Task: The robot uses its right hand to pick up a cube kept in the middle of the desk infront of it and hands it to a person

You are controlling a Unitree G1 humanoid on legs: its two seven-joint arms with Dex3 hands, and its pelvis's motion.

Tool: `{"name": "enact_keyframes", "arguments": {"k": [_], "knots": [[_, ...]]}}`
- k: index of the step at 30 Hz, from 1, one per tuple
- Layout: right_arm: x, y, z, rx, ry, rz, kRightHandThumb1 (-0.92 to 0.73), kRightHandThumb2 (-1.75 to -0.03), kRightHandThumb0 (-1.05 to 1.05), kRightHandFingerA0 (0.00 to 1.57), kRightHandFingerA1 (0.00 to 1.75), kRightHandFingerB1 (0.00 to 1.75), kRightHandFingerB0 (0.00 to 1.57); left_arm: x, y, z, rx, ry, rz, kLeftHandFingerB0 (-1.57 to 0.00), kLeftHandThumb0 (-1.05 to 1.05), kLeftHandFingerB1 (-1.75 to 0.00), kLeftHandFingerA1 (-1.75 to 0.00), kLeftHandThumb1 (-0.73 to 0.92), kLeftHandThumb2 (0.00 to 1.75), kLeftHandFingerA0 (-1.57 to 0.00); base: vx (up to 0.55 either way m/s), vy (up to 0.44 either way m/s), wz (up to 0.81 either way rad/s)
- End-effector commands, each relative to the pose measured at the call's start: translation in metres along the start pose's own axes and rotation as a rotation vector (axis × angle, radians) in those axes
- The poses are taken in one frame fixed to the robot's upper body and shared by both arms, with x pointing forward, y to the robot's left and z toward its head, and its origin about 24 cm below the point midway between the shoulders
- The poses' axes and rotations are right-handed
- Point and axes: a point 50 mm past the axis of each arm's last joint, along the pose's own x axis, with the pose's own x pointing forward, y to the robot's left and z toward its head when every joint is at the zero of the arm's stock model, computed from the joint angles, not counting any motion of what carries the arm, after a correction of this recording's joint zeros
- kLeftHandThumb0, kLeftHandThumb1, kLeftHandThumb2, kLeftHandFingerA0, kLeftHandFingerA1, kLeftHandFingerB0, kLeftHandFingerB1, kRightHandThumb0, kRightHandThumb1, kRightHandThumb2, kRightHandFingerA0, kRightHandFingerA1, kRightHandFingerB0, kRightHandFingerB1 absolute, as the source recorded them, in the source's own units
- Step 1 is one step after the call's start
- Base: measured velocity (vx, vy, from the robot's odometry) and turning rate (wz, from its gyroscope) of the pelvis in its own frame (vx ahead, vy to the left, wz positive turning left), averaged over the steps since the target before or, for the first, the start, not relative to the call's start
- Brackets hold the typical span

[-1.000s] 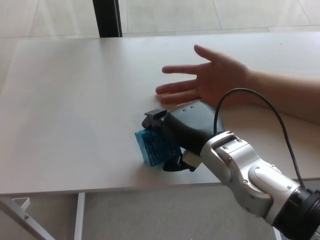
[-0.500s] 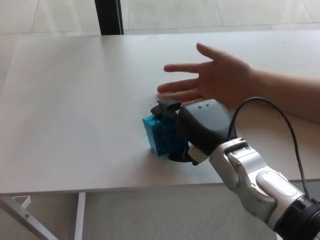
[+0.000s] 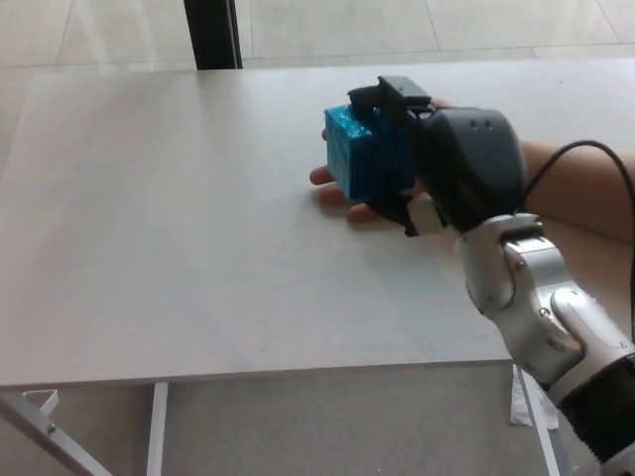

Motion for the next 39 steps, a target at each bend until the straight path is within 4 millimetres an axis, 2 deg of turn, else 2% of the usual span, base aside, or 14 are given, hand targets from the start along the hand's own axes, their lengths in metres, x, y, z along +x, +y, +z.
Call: {"name": "enact_keyframes", "arguments": {"k": [1, 6, 8, 12, 18, 20, 21, 22, 25, 26, 30, 33, 38, 39], "knots": [[0.020, -0.030, -0.006, -0.050, -0.026, -0.067, -0.53, -0.87, -0.22, 0.92, 1.45, 0.90, 0.93, -0.003, 0.008, 0.002, 0.032, -0.021, 0.020, -0.50, -0.78, -0.42, -0.52, 0.69, 0.62, -0.69, 0.00, 0.000, 0.00], [0.033, -0.046, -0.023, -0.121, -0.011, -0.058, -0.56, -0.71, -0.28, 0.85, 1.55, 0.82, 0.93, -0.003, 0.008, 0.002, 0.008, -0.018, 0.023, -0.52, -0.77, -0.42, -0.52, 0.69, 0.61, -0.70, 0.00, 0.000, 0.00], [0.035, -0.046, -0.032, -0.178, -0.004, -0.033, -0.52, -0.58, -0.39, 0.81, 1.67, 0.65, 0.90, -0.003, 0.008, 0.001, 0.010, -0.023, 0.018, -0.52, -0.80, -0.43, -0.54, 0.68, 0.61, -0.69, 0.00, 0.000, 0.00], [0.037, -0.039, -0.047, -0.289, 0.008, 0.108, -0.56, -0.60, -0.35, 0.89, 1.68, 0.65, 0.92, -0.003, 0.007, 0.001, 0.018, -0.024, 0.018, -0.52, -0.79, -0.43, -0.54, 0.68, 0.61, -0.70, 0.00, 0.000, 0.00], [0.032, -0.028, -0.049, -0.295, -0.011, 0.184, -0.48, -0.66, -0.39, 0.95, 1.56, 0.77, 0.96, -0.002, 0.004, 0.002, 0.017, -0.027, 0.004, -0.50, -0.79, -0.42, -0.53, 0.69, 0.61, -0.68, 0.00, 0.000, 0.00], [0.028, -0.013, -0.052, -0.341, 0.003, 0.274, -0.65, -0.59, -0.33, 0.82, 1.72, 1.13, 0.84, -0.002, 0.002, 0.001, 0.015, -0.033, 0.003, -0.52, -0.80, -0.43, -0.55, 0.69, 0.61, -0.72, 0.00, 0.000, 0.00], [0.029, -0.010, -0.052, -0.346, 0.010, 0.285, -0.61, -0.61, -0.34, 0.85, 1.68, 0.75, 0.89, -0.002, 0.002, 0.001, 0.015, -0.031, 0.004, -0.52, -0.78, -0.42, -0.54, 0.70, 0.61, -0.69, 0.00, 0.000, 0.00], [0.030, -0.005, -0.052, -0.342, 0.031, 0.305, -0.59, -0.61, -0.32, 0.86, 1.66, 0.70, 0.88, -0.001, 0.002, 0.001, 0.007, -0.027, 0.005, -0.53, -0.79, -0.43, -0.55, 0.69, 0.61, -0.69, 0.00, 0.000, 0.00], [0.033, 0.000, -0.051, -0.350, 0.055, 0.330, -0.53, -0.70, -0.39, 0.93, 1.52, 0.94, 0.90, -0.001, 0.002, 0.002, 0.001, -0.031, 0.004, -0.53, -0.78, -0.44, -0.57, 0.69, 0.61, -0.73, 0.00, 0.000, 0.00], [0.034, 0.002, -0.050, -0.350, 0.061, 0.334, -0.61, -0.64, -0.32, 0.86, 1.60, 0.79, 0.86, -0.001, 0.001, 0.002, -0.001, -0.030, 0.005, -0.55, -0.79, -0.44, -0.57, 0.68, 0.61, -0.74, 0.00, 0.000, 0.00], [0.034, 0.007, -0.050, -0.362, 0.069, 0.337, -0.61, -0.64, -0.34, 0.88, 1.62, 0.72, 0.87, 0.001, -0.002, 0.002, -0.002, -0.027, 0.003, -0.55, -0.79, -0.43, -0.55, 0.68, 0.61, -0.75, 0.00, 0.000, 0.00], [0.037, 0.009, -0.049, -0.394, 0.071, 0.325, -0.60, -0.61, -0.32, 0.90, 1.69, 0.91, 0.86, 0.001, -0.003, 0.002, 0.003, -0.028, -0.002, -0.53, -0.80, -0.42, -0.53, 0.68, 0.61, -0.71, 0.00, 0.000, 0.00], [0.038, 0.008, -0.054, -0.474, 0.094, 0.341, -0.61, -0.58, -0.34, 0.86, 1.60, 0.64, 0.86, 0.000, -0.003, 0.003, 0.016, -0.038, -0.013, -0.51, -0.77, -0.43, -0.56, 0.71, 0.61, -0.72, 0.00, 0.000, 0.00], [0.039, 0.007, -0.055, -0.513, 0.097, 0.365, -0.65, -0.63, -0.33, 0.68, 1.44, 0.51, 0.69, 0.000, -0.003, 0.003, 0.016, -0.040, -0.014, -0.54, -0.80, -0.45, -0.59, 0.70, 0.62, -0.73, 0.00, 0.000, 0.00]]}}
